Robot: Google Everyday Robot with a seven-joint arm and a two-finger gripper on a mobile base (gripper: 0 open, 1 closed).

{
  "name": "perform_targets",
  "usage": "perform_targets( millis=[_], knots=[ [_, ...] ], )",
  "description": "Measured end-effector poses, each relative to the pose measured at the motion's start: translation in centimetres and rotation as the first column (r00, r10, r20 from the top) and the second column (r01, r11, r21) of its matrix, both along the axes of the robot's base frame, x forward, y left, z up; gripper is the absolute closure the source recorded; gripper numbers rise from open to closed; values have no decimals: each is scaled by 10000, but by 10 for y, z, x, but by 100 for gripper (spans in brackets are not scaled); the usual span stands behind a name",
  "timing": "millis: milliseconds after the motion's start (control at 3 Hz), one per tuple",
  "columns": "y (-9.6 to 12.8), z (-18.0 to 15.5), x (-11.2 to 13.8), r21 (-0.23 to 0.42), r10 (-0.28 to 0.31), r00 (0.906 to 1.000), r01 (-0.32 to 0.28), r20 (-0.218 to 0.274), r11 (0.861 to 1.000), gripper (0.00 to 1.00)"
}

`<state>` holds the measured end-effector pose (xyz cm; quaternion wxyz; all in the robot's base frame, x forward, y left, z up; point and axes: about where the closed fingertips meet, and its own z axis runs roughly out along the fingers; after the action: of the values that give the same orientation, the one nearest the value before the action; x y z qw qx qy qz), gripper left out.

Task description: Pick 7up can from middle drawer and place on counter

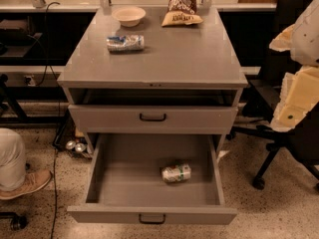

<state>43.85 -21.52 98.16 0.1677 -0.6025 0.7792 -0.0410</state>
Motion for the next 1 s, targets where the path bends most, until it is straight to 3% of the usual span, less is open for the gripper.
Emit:
perform_targets(
  millis=[333,667,1000],
  knots=[
    [1,-1,0,26,9,10000,-9,16,10000,0],
    [7,-35,-5,201,203,9990,-195,-410,9996,0],
    [26,-104,-14,923,740,9909,-637,-1124,9937,0]
  ],
)
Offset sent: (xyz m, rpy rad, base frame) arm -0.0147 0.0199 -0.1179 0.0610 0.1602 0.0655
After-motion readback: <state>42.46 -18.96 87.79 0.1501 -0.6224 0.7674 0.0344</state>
